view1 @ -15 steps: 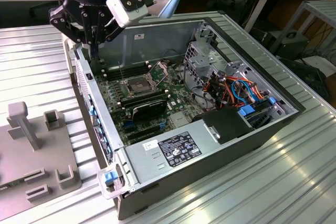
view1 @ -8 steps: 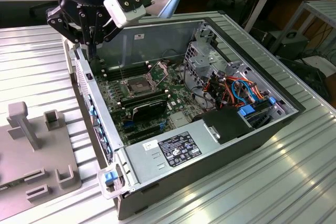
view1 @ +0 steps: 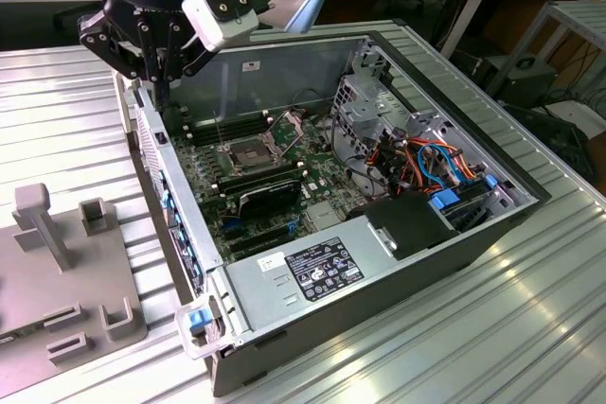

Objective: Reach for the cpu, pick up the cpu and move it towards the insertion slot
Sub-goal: 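Reach for the cpu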

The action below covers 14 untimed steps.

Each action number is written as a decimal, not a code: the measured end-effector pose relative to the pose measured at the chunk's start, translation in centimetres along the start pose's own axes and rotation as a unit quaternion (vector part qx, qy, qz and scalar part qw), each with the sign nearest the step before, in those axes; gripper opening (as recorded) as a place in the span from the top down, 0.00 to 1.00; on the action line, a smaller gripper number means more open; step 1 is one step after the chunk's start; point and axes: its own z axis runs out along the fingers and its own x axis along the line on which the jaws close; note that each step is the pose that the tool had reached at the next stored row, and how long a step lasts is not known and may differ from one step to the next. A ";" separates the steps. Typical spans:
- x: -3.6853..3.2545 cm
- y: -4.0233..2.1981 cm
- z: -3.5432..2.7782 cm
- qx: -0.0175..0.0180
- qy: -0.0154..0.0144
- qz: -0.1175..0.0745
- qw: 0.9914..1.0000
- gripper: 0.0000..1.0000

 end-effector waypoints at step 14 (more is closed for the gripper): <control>0.69 -0.06 0.08 0.000 0.003 0.000 1.000 0.89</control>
